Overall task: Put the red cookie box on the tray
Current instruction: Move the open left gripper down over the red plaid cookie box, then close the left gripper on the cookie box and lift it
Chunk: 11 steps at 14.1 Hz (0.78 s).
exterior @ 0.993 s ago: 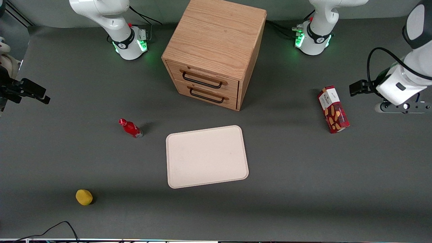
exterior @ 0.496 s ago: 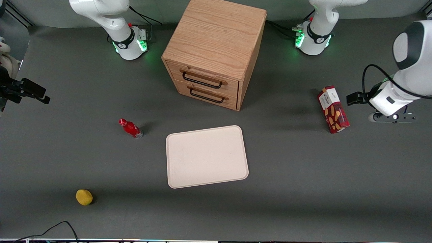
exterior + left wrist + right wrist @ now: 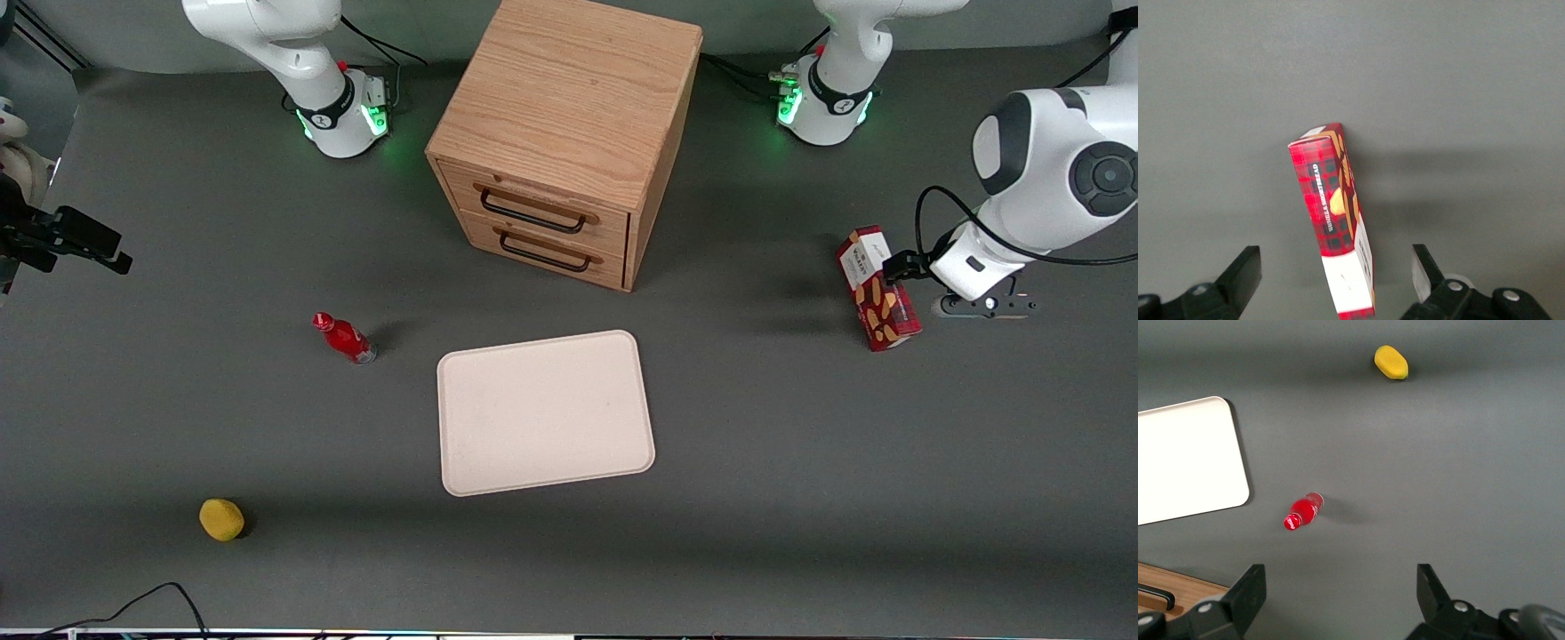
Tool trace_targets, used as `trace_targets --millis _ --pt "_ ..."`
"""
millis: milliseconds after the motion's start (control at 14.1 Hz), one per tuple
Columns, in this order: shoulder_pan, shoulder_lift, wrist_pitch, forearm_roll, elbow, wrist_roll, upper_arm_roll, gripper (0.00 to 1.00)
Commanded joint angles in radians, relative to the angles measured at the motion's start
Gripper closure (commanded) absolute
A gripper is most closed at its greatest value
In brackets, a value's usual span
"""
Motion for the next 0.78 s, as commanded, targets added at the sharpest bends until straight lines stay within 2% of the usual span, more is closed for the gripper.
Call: trace_targets --millis 0,142,496,638,709 --pt "0.002 -0.044 0.225 0.013 -0.183 -0.009 0.004 0.00" --pt "0.019 -0.012 0.378 0.013 -0.262 -0.011 0.006 0.00" --pt "0.043 0.080 0.583 0.013 -0.336 -0.008 0.024 0.02" --pt "0.043 0.106 0.616 0.013 -0.339 -0.008 0.024 0.08" --pt "0.043 0.111 0.623 0.013 -0.339 -0.008 0.024 0.14"
